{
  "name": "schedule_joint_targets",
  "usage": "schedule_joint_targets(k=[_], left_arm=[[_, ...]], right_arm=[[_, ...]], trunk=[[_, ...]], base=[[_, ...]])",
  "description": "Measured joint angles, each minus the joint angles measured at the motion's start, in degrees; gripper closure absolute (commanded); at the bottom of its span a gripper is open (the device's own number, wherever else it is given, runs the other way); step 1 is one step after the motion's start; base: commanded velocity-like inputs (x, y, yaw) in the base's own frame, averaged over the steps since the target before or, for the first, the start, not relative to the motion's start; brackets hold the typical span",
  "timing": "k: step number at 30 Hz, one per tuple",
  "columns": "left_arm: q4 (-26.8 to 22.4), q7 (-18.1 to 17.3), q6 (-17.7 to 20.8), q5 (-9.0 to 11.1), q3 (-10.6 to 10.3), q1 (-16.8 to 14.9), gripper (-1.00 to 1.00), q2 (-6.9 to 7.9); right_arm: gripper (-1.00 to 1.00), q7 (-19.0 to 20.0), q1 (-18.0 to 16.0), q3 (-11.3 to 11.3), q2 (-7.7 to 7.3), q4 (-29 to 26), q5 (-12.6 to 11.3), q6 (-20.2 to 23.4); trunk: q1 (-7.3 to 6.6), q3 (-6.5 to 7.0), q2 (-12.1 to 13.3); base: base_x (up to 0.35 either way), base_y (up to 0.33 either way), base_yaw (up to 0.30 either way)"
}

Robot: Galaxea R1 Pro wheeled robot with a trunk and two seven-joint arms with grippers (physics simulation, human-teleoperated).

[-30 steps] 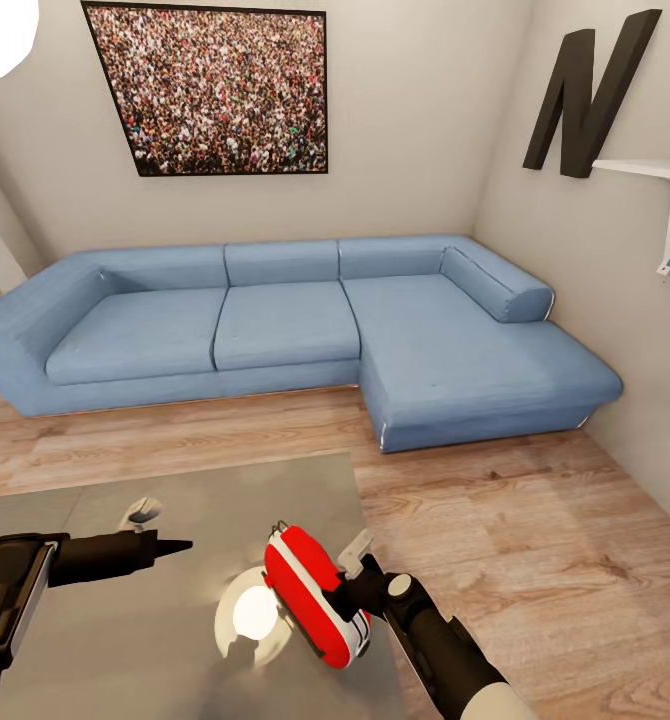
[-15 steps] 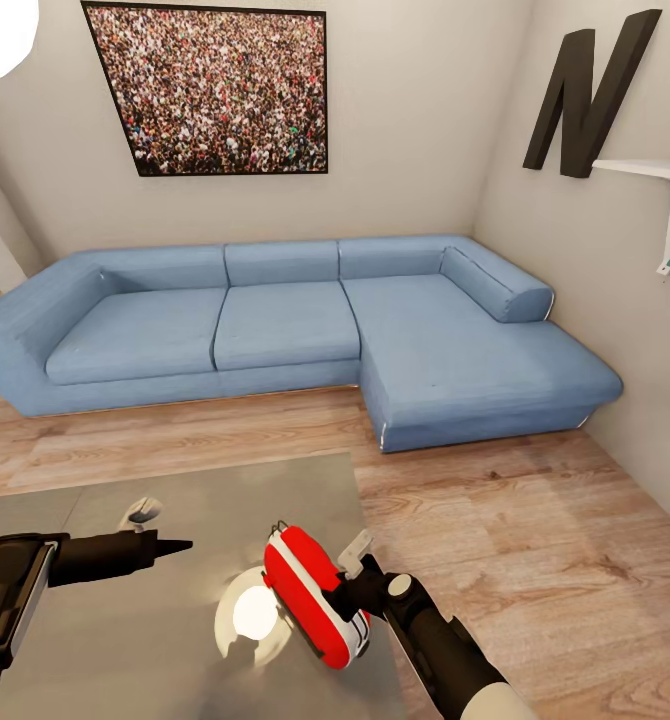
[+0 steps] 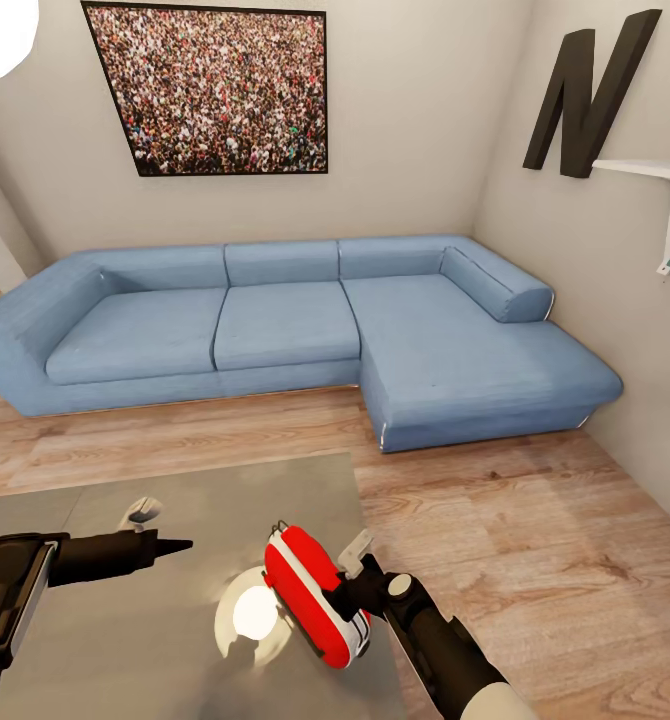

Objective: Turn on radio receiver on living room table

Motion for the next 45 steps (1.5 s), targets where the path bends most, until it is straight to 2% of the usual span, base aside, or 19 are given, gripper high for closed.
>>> schedule_joint_targets(k=[9,14,17,25,33,34,35,36,39,45], left_arm=[[-0.83,0.02,0.35,0.26,-0.44,0.09,1.00,0.00],[-0.50,0.14,-1.24,0.21,-0.44,0.09,1.00,-1.39],[-0.48,0.16,-2.20,0.21,-0.44,0.09,1.00,-1.57],[-0.47,0.17,-4.77,0.19,-0.44,0.09,1.00,-1.67],[-0.45,0.17,-4.92,0.22,-0.44,0.09,1.00,-1.67],[-0.44,0.17,-4.92,0.22,-0.44,0.08,1.00,-1.67],[-0.45,0.17,-4.94,0.23,-0.43,0.10,1.00,-1.67],[-0.43,0.16,-4.95,0.23,-0.44,0.08,1.00,-1.67],[-0.45,0.17,-4.97,0.20,-0.44,0.09,1.00,-1.66],[-0.44,0.17,-4.99,0.18,-0.44,0.09,1.00,-1.67]], right_arm=[[1.00,0.08,0.09,-0.52,0.00,-0.27,0.46,0.71],[1.00,0.08,0.09,-0.61,-0.06,-0.92,0.56,0.71],[1.00,-0.12,0.08,-0.62,-0.06,-1.04,0.56,0.56],[1.00,-2.83,0.10,-0.54,0.00,-1.07,0.40,-1.31],[1.00,-5.52,0.17,-0.54,0.00,-0.49,0.33,-4.09],[1.00,-8.95,0.20,-0.47,0.00,0.74,0.08,-7.37],[1.00,-9.61,0.13,-0.69,-0.02,-0.39,0.48,-7.75],[1.00,-9.38,0.18,-0.46,0.01,-0.10,-0.14,-7.71],[1.00,-9.46,0.20,-0.52,-0.01,2.40,0.26,-7.86],[1.00,-9.49,0.18,-0.65,0.00,3.41,-0.26,-7.97]], trunk=[[0.00,0.00,0.00],[0.00,0.00,0.00],[0.00,0.00,0.00],[0.00,0.00,0.00],[0.00,0.00,0.00],[0.00,-0.01,0.00],[0.00,0.01,-0.01],[0.00,0.00,0.00],[0.00,-0.01,0.00],[0.00,0.00,0.00]], base=[[0.000,0.000,0.000],[0.000,0.000,0.000],[0.000,0.000,0.000],[0.000,0.000,0.000],[0.000,0.000,0.000],[0.000,0.000,0.000],[0.000,0.000,0.000],[0.000,0.000,0.000],[0.000,0.000,0.000],[0.000,0.000,0.000]])
